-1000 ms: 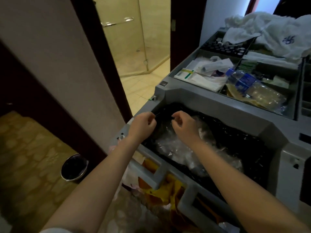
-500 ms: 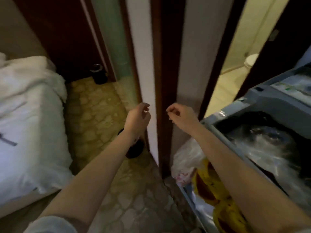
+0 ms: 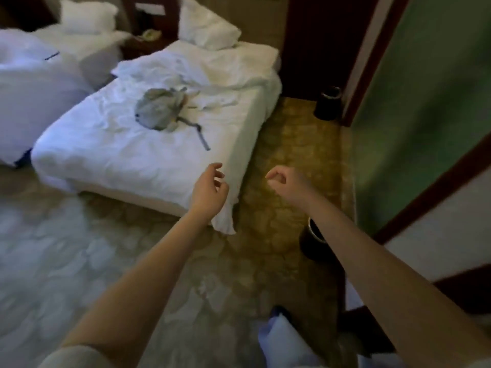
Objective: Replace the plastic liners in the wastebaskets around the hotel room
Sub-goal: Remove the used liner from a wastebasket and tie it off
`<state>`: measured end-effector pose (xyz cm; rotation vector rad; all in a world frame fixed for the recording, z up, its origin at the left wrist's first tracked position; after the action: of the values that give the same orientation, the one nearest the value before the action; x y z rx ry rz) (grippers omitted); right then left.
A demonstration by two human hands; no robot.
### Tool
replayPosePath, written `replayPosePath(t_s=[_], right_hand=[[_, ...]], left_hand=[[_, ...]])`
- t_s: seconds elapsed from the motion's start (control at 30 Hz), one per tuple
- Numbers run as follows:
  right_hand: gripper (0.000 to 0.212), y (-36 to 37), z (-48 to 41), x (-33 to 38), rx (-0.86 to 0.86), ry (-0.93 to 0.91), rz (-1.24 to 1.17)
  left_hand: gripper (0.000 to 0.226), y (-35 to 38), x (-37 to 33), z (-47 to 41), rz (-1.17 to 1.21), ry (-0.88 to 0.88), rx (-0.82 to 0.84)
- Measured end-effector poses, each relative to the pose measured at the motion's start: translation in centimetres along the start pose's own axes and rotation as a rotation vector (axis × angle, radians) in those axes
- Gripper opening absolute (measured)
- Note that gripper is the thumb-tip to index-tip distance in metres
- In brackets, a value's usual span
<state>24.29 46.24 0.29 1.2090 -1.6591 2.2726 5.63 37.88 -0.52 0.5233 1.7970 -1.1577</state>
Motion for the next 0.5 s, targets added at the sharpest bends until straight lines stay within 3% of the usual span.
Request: replayPosePath(t_s=[0.3,0.5], right_hand=[[0.006,11.6,-19.4,16.2,0.266,-0.318,0.067],[0.007,19.0,-27.0,29.4,0.448,-0.574,0.098]], left_hand=[[0.047,-16.8,11.9,-8.4,-0.141,-0.314,-0.242],[0.046,-28.6,16.1,-9.9,-0.217,-0.508,-0.442]])
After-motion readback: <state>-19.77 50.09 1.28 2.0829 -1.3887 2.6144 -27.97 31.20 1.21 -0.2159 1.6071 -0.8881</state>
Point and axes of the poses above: each hand's wrist, its own z-axis away from the middle knuckle, its own y-axis out of the palm, x = y × z, the point moved 9 cm from there along -z, towards the middle knuckle, and after that the axes turned 8 degrees about z, right-handed, at the moved point
